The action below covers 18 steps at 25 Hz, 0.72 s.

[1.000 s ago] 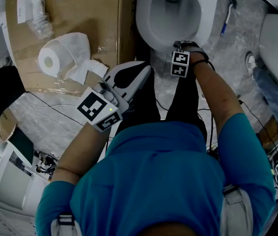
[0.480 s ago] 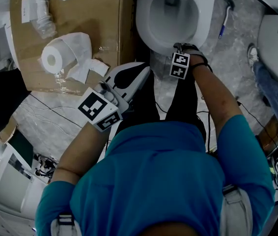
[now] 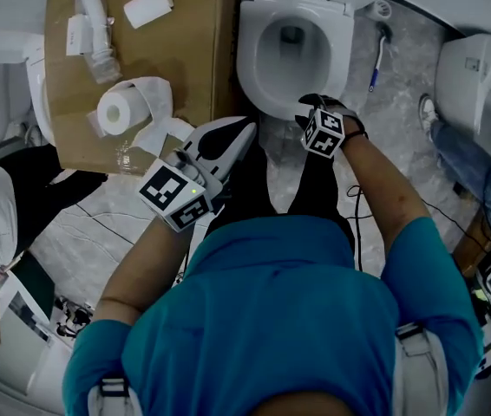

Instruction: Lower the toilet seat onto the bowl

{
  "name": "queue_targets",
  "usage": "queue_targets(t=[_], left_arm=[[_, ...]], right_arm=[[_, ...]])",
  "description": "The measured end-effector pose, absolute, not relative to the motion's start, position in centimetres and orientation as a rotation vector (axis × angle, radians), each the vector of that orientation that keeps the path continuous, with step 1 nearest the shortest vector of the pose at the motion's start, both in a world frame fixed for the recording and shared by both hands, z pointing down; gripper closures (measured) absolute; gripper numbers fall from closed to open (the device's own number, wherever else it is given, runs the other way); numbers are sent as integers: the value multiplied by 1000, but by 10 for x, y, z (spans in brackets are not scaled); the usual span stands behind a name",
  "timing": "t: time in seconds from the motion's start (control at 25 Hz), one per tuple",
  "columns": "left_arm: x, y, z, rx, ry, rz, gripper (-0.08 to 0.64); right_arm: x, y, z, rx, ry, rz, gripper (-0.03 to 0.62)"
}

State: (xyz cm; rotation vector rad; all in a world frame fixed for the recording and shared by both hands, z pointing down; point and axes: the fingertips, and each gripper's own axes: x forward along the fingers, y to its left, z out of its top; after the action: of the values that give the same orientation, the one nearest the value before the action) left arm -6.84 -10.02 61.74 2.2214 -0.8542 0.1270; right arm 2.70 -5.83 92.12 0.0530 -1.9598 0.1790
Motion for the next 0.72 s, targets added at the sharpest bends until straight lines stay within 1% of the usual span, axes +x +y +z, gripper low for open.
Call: queue_targets(t=[0.16,0.32,0.44,0.72], left_arm=[[-65,-104,579,2265,-871,91,557],[-63,-113,532,2296,-899,48,557],[-59,-122,499,2344,-911,17,557],[-55,-131,431,2378,-940,-69,557]], right_arm=[[31,-84,859,179,-2037,192,520],[34,-100,792,278,-2110,224,566],[39,-115,748,348,-2155,241,589],[43,-126,650,454,-2269,325,591]])
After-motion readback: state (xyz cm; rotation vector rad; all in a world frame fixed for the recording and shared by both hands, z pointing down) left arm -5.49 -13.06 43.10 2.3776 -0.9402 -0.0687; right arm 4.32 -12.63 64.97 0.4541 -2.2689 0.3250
